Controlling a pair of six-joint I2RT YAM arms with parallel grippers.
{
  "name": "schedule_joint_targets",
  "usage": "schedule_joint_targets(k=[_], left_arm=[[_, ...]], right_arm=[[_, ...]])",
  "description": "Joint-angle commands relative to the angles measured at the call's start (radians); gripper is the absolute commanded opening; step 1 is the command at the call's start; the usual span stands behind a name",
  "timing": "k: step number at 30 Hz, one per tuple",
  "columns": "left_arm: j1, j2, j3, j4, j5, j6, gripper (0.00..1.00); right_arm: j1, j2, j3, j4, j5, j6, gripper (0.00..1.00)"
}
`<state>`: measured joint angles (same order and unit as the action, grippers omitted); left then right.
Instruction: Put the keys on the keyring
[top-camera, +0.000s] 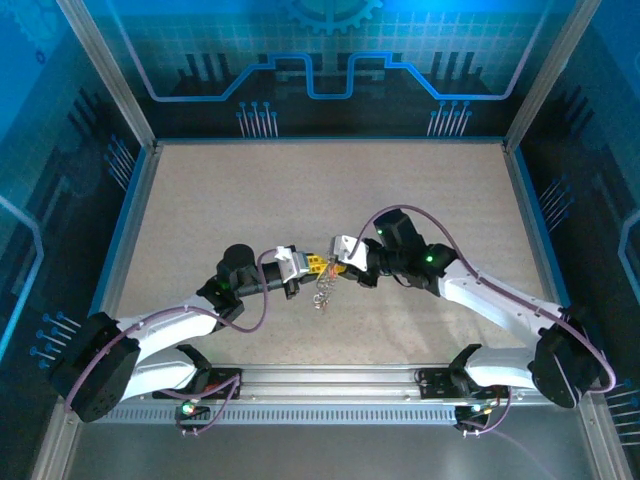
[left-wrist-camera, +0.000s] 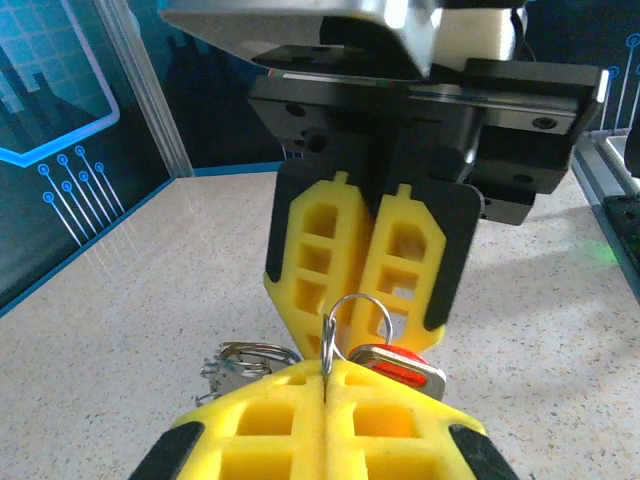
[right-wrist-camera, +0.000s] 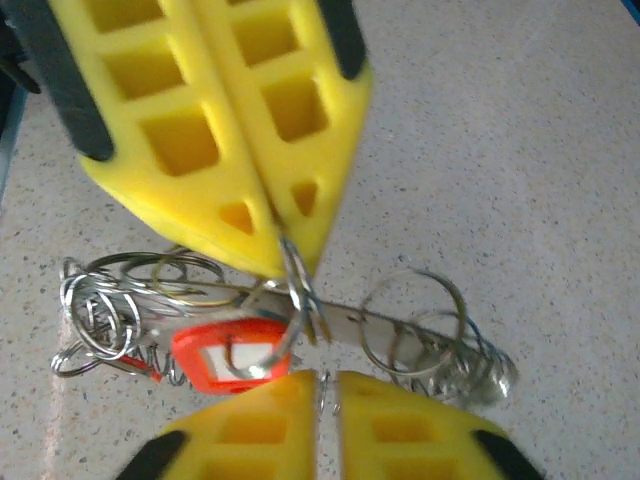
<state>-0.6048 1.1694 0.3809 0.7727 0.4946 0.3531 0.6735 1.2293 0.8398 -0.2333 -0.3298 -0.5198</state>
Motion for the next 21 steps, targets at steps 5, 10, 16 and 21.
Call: schedule_joint_targets(k=[5,10,16,21], left_arm=[[0.006,-0.039,-0.004,0.029,-0.017,-0.001,0.00],[0.007,-0.020,-0.014,0.088,-0.072,-0.038,0.00],[0.007,-0.024,-0.016,0.088,-0.069,-0.050,0.00],[0.006,-0.029,-0.011,0.067,-0.083,-0.049,0.00]], right_arm=[[-0.031,-0.162,-0.148,0.161,-0.117,0.134,0.46],[0.024,-0.153,-0.214,0.344,-0.015,0.248,0.50],[0.093,-0.116,-0.249,0.497,0.174,0.308,0.47],[0.119,-0.108,-0.263,0.577,0.193,0.306,0.40]])
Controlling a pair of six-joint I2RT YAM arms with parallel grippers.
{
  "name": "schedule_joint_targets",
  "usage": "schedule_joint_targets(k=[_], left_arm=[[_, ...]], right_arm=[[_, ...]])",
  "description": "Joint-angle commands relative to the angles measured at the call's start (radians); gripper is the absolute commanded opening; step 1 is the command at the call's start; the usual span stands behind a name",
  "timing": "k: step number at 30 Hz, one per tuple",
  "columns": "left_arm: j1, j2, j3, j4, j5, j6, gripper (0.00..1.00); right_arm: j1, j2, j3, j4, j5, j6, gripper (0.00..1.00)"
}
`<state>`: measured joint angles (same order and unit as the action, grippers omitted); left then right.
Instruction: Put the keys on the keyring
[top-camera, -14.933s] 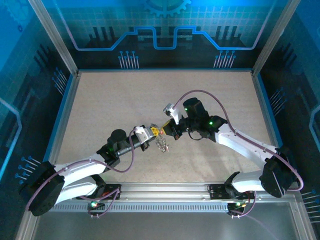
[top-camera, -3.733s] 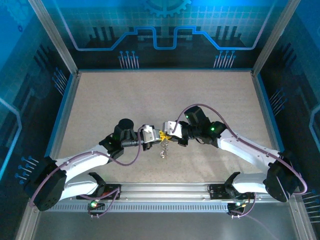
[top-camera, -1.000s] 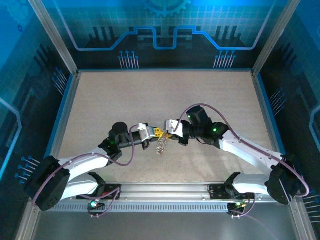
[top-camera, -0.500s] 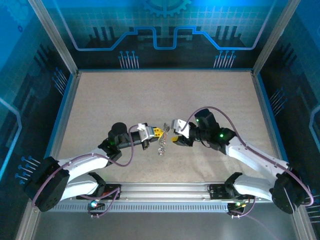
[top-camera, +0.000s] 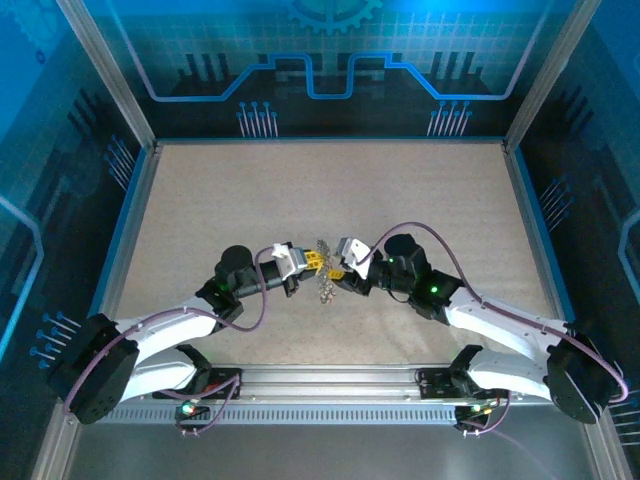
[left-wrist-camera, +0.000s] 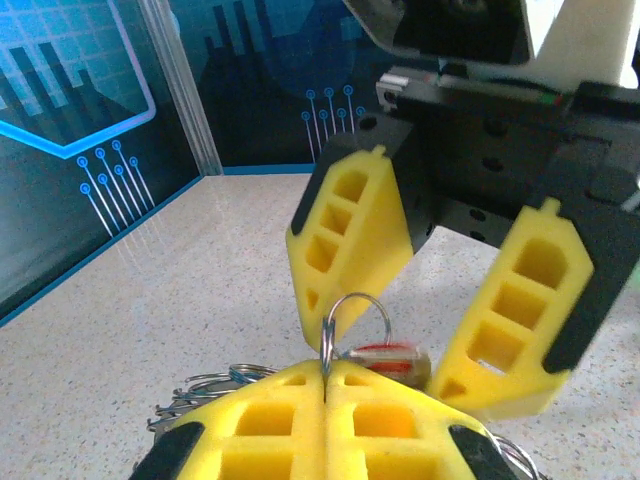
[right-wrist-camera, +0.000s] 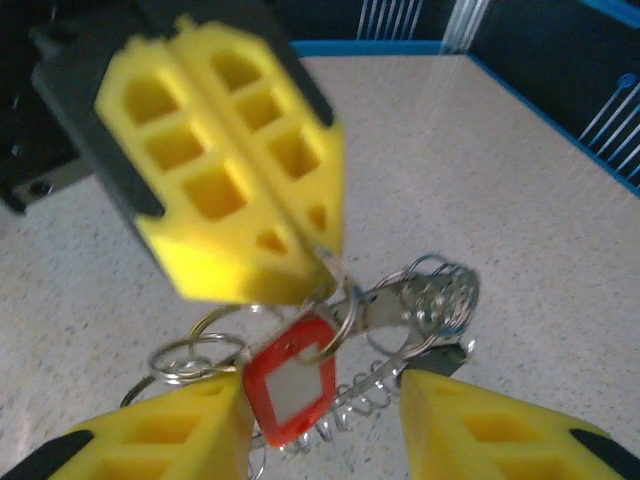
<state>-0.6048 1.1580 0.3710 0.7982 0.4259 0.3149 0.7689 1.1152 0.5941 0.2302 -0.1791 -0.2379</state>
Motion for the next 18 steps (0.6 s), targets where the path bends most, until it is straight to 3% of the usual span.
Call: schedule_joint_targets(k=[1,11,14,18], left_arm=[[0.006,-0.014,-0.001,0.046,-0.017,-0.012,0.00],[0.006,-0.007,0.003,0.061,-0.019,-0.014,0.00],[0.006,-0.012,0.001,0.053,-0.023,-0.006,0.00],[0.005,-0.014,-0.001,0.055,-0.025,-0.009,0.00]], right_arm=[[0.029,0.010,-0.021,0.126,0.046,0.020,0.38],[0.059,0.029,-0.035,0.141,0.149,-0.002,0.22],[0.057,0.016,-0.032,0.097,0.160,-0.021,0.23],[0.055,-0.007,-0.046,0.081,0.191,-0.028,0.32]])
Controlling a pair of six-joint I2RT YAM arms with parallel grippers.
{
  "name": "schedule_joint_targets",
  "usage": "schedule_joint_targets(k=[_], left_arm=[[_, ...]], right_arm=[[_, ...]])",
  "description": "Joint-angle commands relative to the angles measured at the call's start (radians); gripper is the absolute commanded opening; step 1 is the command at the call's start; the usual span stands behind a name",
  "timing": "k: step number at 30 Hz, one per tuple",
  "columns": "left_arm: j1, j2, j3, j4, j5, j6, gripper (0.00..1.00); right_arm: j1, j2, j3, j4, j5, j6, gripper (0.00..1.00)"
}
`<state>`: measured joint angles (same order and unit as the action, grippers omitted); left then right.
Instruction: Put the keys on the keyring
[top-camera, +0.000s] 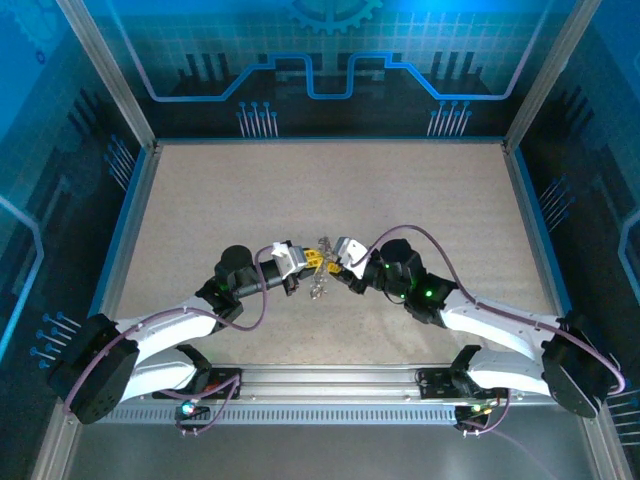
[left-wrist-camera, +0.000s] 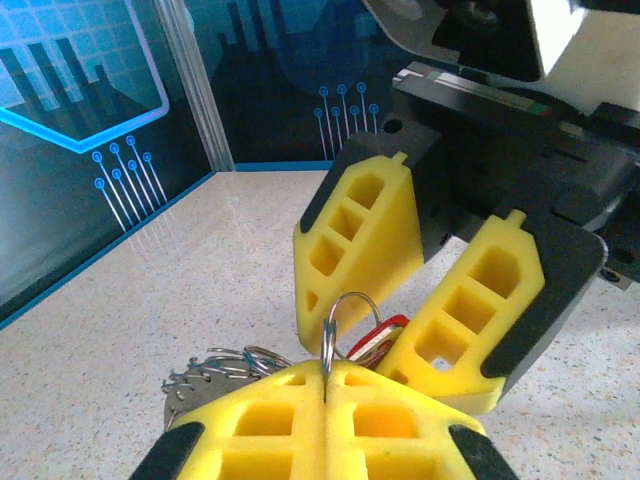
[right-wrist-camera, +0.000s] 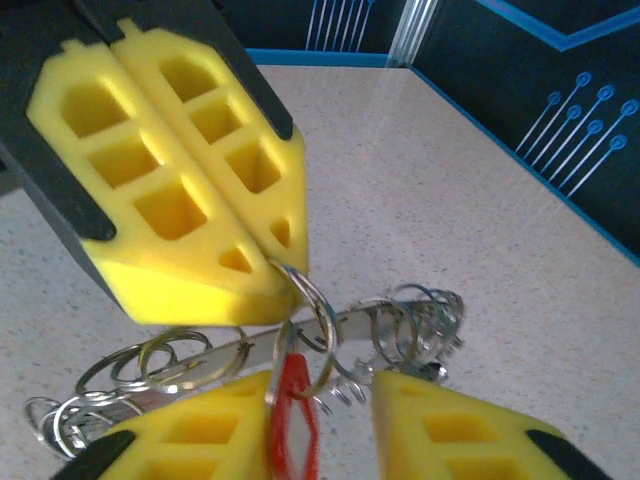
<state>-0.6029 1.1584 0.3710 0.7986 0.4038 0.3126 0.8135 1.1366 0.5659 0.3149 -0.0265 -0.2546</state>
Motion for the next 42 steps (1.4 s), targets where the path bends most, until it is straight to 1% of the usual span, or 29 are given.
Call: schedule_joint_targets(k=[1,4,8,11,14,18,22,25,31,35,38,40,42], left_arm=[[0.004,-0.016,-0.001,0.054,-0.001,-0.007,0.00],[0.004,-0.011,-0.001,0.054,0.000,-0.001,0.00],[0.004,-0.010,-0.004,0.064,0.003,-0.012,0.00],[0.005,-0.017,-0.010,0.068,0.000,-0.011,0.00],[0.005,-0.027,-0.016,0.080,0.008,-0.021,0.00],[0.005,-0.045,-0.013,0.068,0.038,-0.031,0.00],[0.003,-0.047,-0.011,0.085,0.063,-0.042,0.00],[0.001,-0.045,-0.015,0.107,0.079,-0.041,0.00],[-0.008,-0.015,-0.026,0.163,0.111,-0.061,0.00],[-0.012,0.010,-0.036,0.207,0.111,-0.077,0.00],[-0.012,0.016,-0.038,0.232,0.122,-0.090,0.00],[-0.013,0.019,-0.040,0.226,0.126,-0.087,0.00],[-0.013,0.025,-0.039,0.233,0.124,-0.088,0.00]], right_arm=[[0.008,-0.032,-0.018,-0.008,0.037,-0.011,0.30],[0.008,-0.040,-0.020,-0.013,0.020,-0.017,0.21],[0.008,-0.046,-0.026,0.003,-0.021,-0.026,0.05],[0.008,-0.053,-0.024,-0.013,-0.028,-0.039,0.00],[-0.012,-0.061,-0.026,-0.039,-0.030,-0.030,0.00],[-0.062,-0.057,-0.010,-0.109,-0.137,-0.019,0.00],[-0.080,-0.015,0.040,-0.201,-0.232,-0.056,0.00],[-0.079,0.035,0.076,-0.249,-0.249,-0.068,0.00],[-0.077,0.052,0.102,-0.234,-0.278,-0.083,0.00],[-0.076,0.028,0.112,-0.257,-0.260,-0.119,0.09],[-0.081,-0.017,0.090,-0.246,-0.235,-0.132,0.16],[-0.084,-0.050,0.077,-0.251,-0.219,-0.141,0.22],[-0.087,-0.089,0.058,-0.251,-0.210,-0.156,0.25]])
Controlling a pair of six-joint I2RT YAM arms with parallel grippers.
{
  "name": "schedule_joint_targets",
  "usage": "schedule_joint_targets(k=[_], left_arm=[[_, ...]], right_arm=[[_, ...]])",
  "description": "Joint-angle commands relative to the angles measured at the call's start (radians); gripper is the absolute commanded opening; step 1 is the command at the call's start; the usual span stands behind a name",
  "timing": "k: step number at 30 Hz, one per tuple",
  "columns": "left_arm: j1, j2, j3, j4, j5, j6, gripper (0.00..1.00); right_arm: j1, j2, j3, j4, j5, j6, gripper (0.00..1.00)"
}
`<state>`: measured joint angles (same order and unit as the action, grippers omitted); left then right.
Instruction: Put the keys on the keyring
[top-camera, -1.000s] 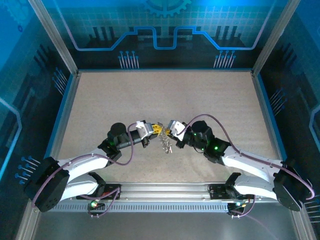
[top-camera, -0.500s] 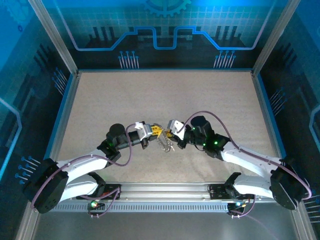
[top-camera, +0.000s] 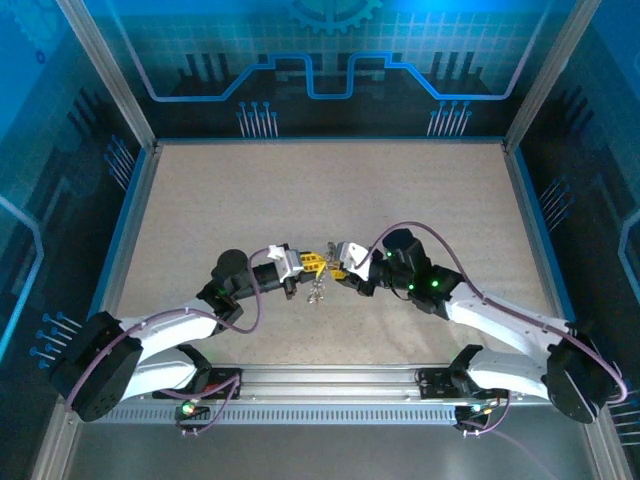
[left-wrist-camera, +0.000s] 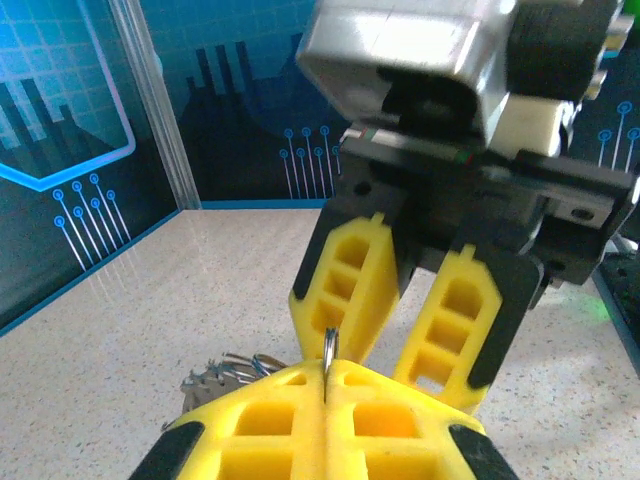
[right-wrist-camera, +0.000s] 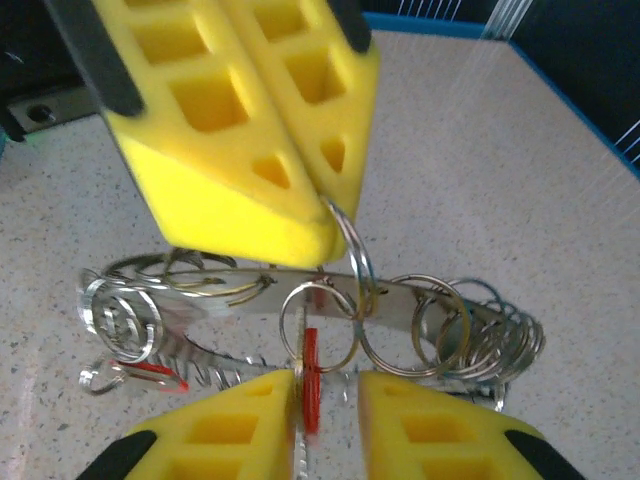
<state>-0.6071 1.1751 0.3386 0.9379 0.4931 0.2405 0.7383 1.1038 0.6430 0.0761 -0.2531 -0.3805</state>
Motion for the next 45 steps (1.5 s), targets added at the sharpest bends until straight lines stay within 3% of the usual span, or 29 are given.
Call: schedule_joint_targets(k=[1,14,20,26,34,41,45], left_arm=[[-0.008,0.011,-0.006,0.099,0.037,-0.019,0.00],[-0.013,0.035,-0.001,0.129,0.059,-0.030,0.00],[-0.019,0.040,-0.002,0.141,0.061,-0.035,0.00],[-0.019,0.048,0.007,0.140,0.064,-0.037,0.00],[-0.020,0.052,0.020,0.122,0.076,-0.029,0.00],[-0.019,0.058,0.027,0.117,0.079,-0.030,0.00],[-0.020,0.069,0.032,0.114,0.076,-0.022,0.00]], right_arm=[[-0.015,-0.073,-0.028,-0.010,0.020,-0.034,0.26],[-0.022,-0.094,-0.032,0.032,-0.054,-0.031,0.29],[-0.022,-0.062,-0.014,0.051,-0.096,-0.021,0.25],[-0.022,-0.052,-0.016,0.077,-0.094,-0.009,0.24],[-0.027,-0.055,-0.022,0.093,-0.089,-0.009,0.28],[-0.037,-0.055,-0.020,0.091,-0.118,-0.011,0.20],[-0.039,-0.055,-0.016,0.085,-0.126,-0.016,0.20]])
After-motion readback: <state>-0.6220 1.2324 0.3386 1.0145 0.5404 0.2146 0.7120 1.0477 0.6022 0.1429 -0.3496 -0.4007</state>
